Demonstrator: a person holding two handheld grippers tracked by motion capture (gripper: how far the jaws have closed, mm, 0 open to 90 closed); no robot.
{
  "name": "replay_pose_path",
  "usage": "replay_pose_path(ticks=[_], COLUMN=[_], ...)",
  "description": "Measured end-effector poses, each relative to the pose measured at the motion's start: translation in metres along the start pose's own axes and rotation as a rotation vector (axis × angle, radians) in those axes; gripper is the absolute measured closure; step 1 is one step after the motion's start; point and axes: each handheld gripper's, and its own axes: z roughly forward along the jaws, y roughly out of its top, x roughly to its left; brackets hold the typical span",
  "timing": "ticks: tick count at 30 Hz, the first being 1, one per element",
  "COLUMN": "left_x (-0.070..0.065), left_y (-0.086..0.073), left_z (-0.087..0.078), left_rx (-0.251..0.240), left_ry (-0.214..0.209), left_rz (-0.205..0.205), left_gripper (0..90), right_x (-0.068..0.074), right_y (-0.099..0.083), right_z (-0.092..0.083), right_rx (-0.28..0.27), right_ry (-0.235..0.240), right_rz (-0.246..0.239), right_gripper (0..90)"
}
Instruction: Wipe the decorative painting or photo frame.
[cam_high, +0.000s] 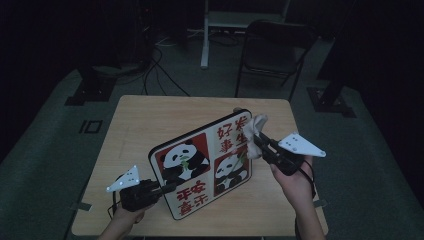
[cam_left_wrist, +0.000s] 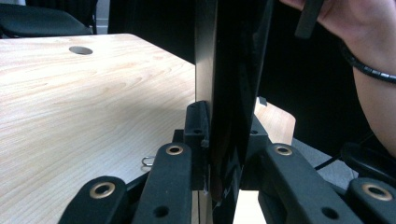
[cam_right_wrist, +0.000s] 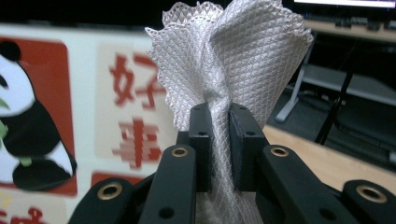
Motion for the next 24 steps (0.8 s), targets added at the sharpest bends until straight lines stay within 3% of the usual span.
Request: replay_pose_path(ticks=[5, 11, 18, 24], left_x=[0.0, 0.0, 0.001, 0.001], left_y=[0.0, 0.0, 0.0, -0.001], left_z=[0.0, 0.0, 0.0, 0.0], left_rx=[-0.001, -0.005, -0.003, -0.005], left_ry=[0.004, 0.003, -0.005, -0.008], left_rz=[0.001, 0.001, 0.017, 0.02], left_gripper=[79.6, 79.7, 79.5, 79.0], right_x=[0.008, 0.017, 0.022, 0.024], right_y=[0.02, 0.032, 0.03, 0.024], right_z=[0.011, 0.027, 0.047, 0.052], right_rx=[-0.021, -0.027, 0.026, 0.041], right_ry=[0.017, 0.038, 0.029, 0.011], right_rz=[-0.03, -0.047, -0.063, -0.078], right_gripper=[80.6, 80.6, 80.5, 80.7])
